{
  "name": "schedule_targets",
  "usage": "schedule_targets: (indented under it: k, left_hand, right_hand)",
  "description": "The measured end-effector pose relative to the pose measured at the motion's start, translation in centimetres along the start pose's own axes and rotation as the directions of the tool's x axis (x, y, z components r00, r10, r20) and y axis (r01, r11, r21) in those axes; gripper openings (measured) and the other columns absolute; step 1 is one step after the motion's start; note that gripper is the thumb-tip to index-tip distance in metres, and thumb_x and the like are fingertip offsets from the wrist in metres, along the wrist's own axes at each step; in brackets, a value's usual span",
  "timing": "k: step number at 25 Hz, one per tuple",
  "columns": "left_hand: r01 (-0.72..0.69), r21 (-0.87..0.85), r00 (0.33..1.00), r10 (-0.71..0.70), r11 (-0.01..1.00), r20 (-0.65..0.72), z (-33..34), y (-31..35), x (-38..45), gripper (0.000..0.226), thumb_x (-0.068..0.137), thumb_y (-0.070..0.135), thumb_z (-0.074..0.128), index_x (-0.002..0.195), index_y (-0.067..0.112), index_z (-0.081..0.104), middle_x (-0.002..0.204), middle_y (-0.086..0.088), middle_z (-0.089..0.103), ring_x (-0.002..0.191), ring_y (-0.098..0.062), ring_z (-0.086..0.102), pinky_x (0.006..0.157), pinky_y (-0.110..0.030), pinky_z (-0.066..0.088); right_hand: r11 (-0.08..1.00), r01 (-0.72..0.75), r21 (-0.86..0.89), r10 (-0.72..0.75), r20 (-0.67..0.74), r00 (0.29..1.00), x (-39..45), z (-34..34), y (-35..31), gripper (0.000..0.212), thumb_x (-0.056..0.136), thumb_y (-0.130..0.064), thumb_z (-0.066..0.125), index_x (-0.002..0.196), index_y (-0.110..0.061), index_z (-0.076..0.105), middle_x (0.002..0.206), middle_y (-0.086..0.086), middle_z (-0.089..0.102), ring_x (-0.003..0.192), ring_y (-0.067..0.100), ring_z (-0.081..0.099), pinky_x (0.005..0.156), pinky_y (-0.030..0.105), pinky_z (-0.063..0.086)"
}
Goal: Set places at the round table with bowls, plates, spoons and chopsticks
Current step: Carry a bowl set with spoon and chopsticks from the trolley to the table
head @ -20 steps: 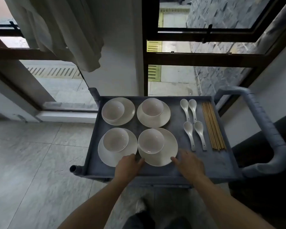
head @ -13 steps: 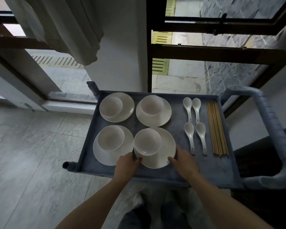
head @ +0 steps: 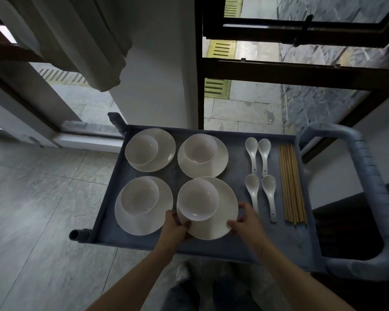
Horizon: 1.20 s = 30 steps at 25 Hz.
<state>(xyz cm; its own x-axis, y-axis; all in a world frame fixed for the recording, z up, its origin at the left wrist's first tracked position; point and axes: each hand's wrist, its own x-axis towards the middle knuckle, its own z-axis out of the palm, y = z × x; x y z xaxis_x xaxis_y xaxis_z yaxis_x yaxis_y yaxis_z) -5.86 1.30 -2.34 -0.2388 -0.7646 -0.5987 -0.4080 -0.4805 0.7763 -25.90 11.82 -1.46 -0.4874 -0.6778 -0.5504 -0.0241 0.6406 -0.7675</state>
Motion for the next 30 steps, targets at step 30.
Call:
schedule_targets:
  k: [30]
  left_hand:
    - [-0.009, -0.168, 0.967, 0.051, 0.986, 0.249, -0.6, 2.1, 1.2, 0.053, 0.084, -0.006, 0.068, 0.127, 0.022, 0.052, 0.112, -0.016, 0.067, 0.088, -0.034, 0.072, 0.061, -0.042, 0.06]
  right_hand:
    - [0.9, -0.13, -0.417, -0.126, -0.534, 0.836, 3.8, -5.8, -3.2, 0.015, 0.092, -0.031, 0.054, 0.095, -0.017, 0.058, 0.076, 0.012, 0.064, 0.063, 0.026, 0.054, 0.055, 0.028, 0.038]
